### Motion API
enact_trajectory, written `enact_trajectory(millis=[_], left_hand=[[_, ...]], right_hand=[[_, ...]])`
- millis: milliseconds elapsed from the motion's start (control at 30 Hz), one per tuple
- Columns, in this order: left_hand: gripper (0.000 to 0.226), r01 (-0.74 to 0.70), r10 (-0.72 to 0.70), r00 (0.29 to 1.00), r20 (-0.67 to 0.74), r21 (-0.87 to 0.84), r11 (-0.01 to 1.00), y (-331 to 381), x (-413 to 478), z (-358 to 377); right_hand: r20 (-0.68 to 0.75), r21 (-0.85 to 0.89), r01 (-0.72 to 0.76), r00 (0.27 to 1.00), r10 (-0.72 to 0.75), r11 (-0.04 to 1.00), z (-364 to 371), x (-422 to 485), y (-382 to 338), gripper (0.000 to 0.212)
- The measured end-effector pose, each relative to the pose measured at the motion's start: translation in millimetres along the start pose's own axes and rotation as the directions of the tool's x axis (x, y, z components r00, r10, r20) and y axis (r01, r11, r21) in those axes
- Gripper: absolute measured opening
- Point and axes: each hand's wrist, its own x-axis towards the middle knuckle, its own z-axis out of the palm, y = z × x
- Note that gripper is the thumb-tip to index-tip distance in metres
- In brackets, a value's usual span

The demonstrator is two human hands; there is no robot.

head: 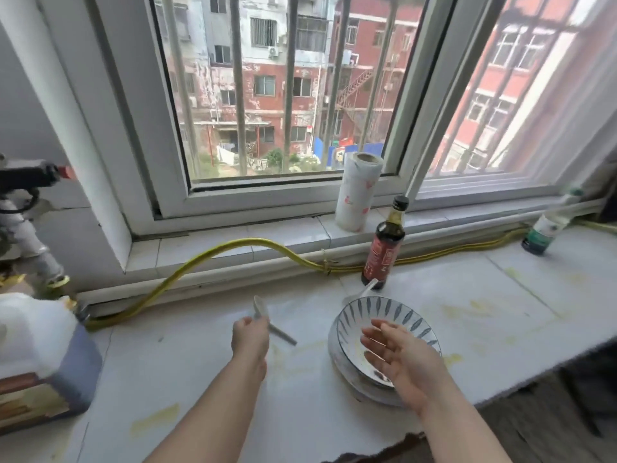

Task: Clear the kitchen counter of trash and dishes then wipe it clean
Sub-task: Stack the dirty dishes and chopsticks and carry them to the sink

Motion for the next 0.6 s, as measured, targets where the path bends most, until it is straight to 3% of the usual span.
enact_trajectory(millis=[100, 200, 400, 467, 600], left_hand=[[0.061, -0.045, 0.063, 0.995, -0.075, 0.216, 0.975, 4.4, 19.7, 12.3], [0.063, -0.06, 0.121, 0.987, -0.107, 0.452, 0.89, 7.1, 39.0, 18.8], [0.031, -0.053, 0.216, 0.971, -0.103, 0.787, 0.614, 1.1, 64.3, 23.7], [0.025, -0.045, 0.227, 0.965, -0.134, 0.766, 0.642, 2.3, 63.9, 25.3], [0.026, -0.131, 0.236, 0.958, -0.163, 0.483, 0.866, 10.6, 49.9, 43.0]], right_hand=[[-0.061, 0.007, 0.038, 0.997, -0.037, 0.999, -17.6, 6.4, -13.5, 0.016], [-0.089, 0.0, 0.063, 0.994, -0.063, 0.998, -28.8, 16.1, -27.2, 0.016], [-0.04, -0.083, 0.07, 0.996, -0.074, 0.994, -36.8, 49.9, -50.3, 0.014], [-0.004, -0.158, 0.076, 0.997, -0.078, 0.985, -35.3, 66.8, -59.8, 0.014], [0.081, -0.429, 0.13, 0.991, -0.105, 0.894, -30.7, 106.7, -76.4, 0.014]])
